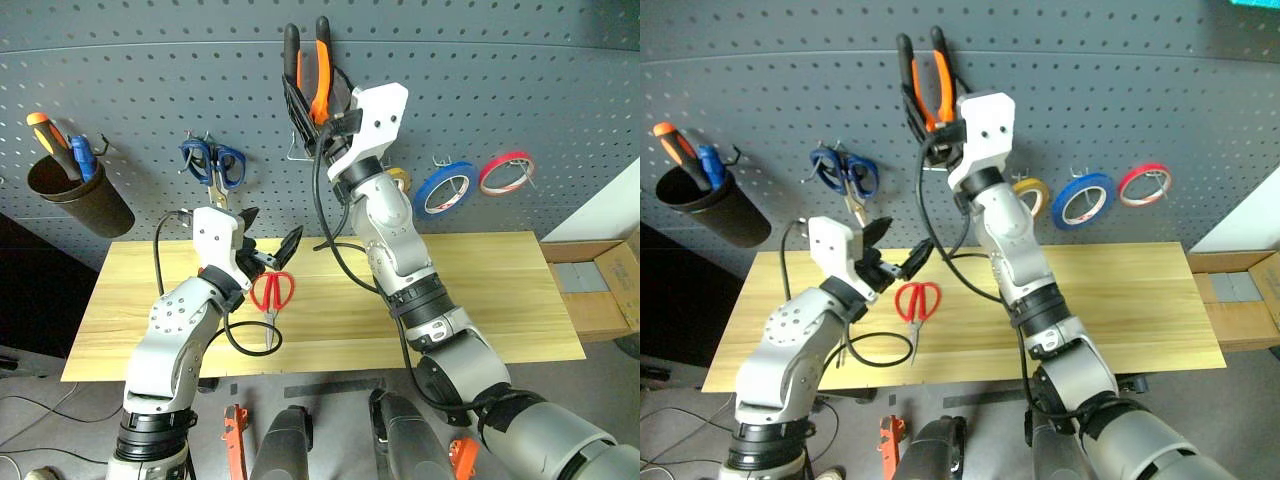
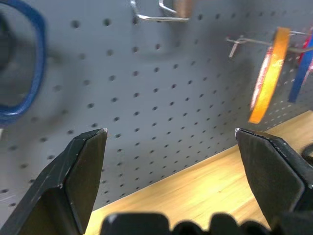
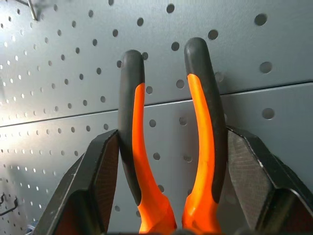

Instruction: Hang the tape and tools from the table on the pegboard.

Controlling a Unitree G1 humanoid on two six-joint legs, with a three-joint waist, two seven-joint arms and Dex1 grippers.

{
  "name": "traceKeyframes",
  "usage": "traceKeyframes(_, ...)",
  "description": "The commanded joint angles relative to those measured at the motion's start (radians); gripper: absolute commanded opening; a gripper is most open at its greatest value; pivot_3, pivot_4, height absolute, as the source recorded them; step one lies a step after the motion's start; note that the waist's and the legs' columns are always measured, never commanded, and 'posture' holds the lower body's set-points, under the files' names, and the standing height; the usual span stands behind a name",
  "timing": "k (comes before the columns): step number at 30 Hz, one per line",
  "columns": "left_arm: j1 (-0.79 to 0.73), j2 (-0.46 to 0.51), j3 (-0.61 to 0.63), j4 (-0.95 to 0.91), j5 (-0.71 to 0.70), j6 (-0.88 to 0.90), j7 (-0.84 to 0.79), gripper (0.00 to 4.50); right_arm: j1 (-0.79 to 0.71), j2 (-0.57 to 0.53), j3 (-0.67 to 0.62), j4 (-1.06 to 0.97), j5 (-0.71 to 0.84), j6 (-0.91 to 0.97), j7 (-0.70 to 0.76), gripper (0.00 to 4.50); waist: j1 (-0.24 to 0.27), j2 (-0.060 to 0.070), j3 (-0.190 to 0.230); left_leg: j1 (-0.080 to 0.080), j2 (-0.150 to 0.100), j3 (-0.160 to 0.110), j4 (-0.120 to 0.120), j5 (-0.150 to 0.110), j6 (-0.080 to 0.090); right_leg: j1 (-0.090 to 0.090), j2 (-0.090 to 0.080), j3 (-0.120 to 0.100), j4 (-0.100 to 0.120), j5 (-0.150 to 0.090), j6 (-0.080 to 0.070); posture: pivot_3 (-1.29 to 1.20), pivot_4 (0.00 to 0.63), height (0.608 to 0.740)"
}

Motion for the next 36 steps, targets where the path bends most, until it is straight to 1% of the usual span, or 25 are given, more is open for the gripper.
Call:
traceKeyframes(1, 0.004, 0.006, 0.015, -0.049, -0.005, -0.006, 0.004, 4.50, 0.057, 0.099, -0.006, 0.044, -0.006, 0.020, -0.033, 2.73, 0.000, 0.000, 0.000, 0.002, 0.000, 0.000, 0.000, 0.000, 0.000, 0.003, 0.000, 0.000, -0.001, 0.000, 0.000, 0.12, 0.322, 0.740)
traceKeyframes(3, 0.008, 0.006, 0.016, -0.054, -0.006, -0.004, 0.004, 4.50, -0.003, 0.092, -0.037, 0.078, -0.016, -0.026, -0.072, 2.73, 0.000, 0.000, 0.000, 0.006, 0.000, -0.001, 0.000, 0.000, 0.000, 0.006, 0.001, 0.000, -0.001, 0.000, 0.000, 0.12, 0.321, 0.740)
traceKeyframes(4, 0.010, 0.006, 0.017, -0.057, -0.007, -0.003, 0.004, 4.50, -0.031, 0.089, -0.048, 0.096, -0.018, -0.044, -0.087, 2.73, 0.000, 0.000, 0.000, 0.006, 0.000, -0.001, 0.000, 0.000, 0.000, 0.006, 0.004, 0.000, 0.000, 0.000, 0.000, 0.12, 0.318, 0.740)
traceKeyframes(6, 0.015, 0.008, 0.022, -0.062, -0.011, -0.001, 0.001, 4.50, -0.075, 0.086, -0.061, 0.127, -0.017, -0.073, -0.109, 2.73, 0.004, 0.000, 0.000, 0.006, 0.000, -0.001, 0.000, 0.000, 0.000, 0.007, 0.005, 0.000, 0.000, 0.000, 0.000, 0.12, 0.311, 0.740)
traceKeyframes(10, 0.016, 0.014, 0.032, -0.064, -0.017, 0.002, -0.005, 4.50, -0.118, 0.089, -0.071, 0.174, -0.013, -0.120, -0.117, 2.73, 0.013, 0.000, 0.001, 0.006, 0.000, -0.002, 0.000, 0.001, 0.000, 0.007, 0.005, -0.001, -0.001, 0.000, 0.000, 0.12, 0.308, 0.740)
traceKeyframes(16, 0.012, 0.022, 0.039, -0.063, -0.021, 0.004, -0.006, 4.50, -0.106, 0.106, -0.063, 0.195, -0.012, -0.149, -0.113, 2.73, 0.018, 0.001, 0.001, 0.006, 0.000, -0.002, 0.000, 0.001, 0.000, 0.007, 0.005, -0.001, -0.001, 0.000, 0.000, 0.13, 0.308, 0.740)
traceKeyframes(28, 0.007, 0.023, 0.042, -0.056, -0.022, 0.000, -0.003, 4.50, -0.144, 0.113, -0.085, 0.189, 0.020, -0.126, -0.129, 2.73, 0.019, 0.001, 0.002, 0.006, 0.000, -0.002, 0.000, 0.001, -0.001, 0.007, 0.005, -0.001, -0.001, 0.000, 0.000, 0.12, 0.304, 0.740)
traceKeyframes(36, 0.006, 0.024, 0.048, -0.052, -0.022, 0.000, -0.002, 4.50, -0.126, 0.117, -0.070, 0.183, 0.017, -0.106, -0.134, 2.73, 0.020, 0.001, 0.006, 0.006, 0.000, -0.002, 0.000, 0.004, -0.002, 0.007, 0.005, -0.001, 0.000, 0.000, 0.000, 0.12, 0.307, 0.740)
